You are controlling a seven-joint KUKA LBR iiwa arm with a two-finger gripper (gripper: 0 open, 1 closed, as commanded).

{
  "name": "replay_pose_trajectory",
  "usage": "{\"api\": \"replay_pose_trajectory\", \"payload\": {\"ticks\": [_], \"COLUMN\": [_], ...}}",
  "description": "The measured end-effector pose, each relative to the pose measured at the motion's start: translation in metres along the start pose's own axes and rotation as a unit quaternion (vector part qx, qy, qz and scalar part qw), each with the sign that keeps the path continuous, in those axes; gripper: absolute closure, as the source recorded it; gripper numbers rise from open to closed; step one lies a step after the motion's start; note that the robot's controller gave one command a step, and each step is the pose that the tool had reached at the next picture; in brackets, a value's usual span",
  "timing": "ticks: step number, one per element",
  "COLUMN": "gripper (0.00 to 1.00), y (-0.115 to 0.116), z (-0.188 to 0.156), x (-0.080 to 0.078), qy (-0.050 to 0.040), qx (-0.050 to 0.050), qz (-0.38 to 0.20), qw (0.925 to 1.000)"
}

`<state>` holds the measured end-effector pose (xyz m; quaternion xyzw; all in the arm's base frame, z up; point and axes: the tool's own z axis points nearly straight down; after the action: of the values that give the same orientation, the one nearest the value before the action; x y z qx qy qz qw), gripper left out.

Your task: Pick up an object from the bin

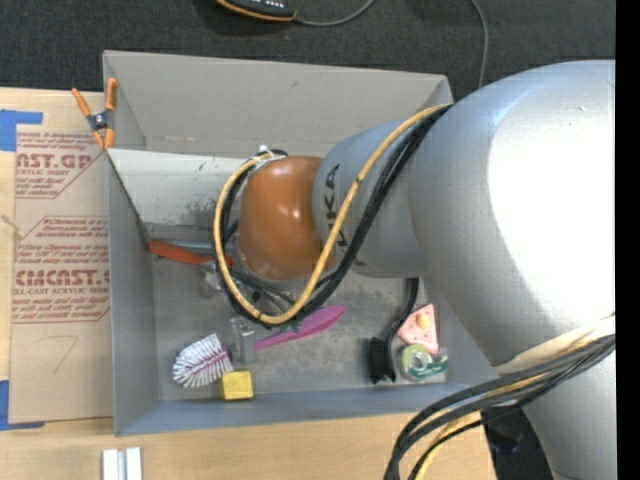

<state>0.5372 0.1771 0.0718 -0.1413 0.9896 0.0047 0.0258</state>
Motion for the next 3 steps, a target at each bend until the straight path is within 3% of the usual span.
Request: {"api": "replay_pose_trajectory", "payload": {"ticks": [1, 2, 3], "gripper": [0.00, 0.00, 0.00], "y": [0.000, 0.053, 0.023], "z": [0.000, -0.011, 0.000], "x": [0.001, 0.020, 0.013], "qy": [-0.0002, -0.0025, -0.0030], "qx": [0.000, 0.002, 0.001], "qz": [0.012, 0.019, -0.103], "qw": [0.9999, 0.9998, 0.9946]}}
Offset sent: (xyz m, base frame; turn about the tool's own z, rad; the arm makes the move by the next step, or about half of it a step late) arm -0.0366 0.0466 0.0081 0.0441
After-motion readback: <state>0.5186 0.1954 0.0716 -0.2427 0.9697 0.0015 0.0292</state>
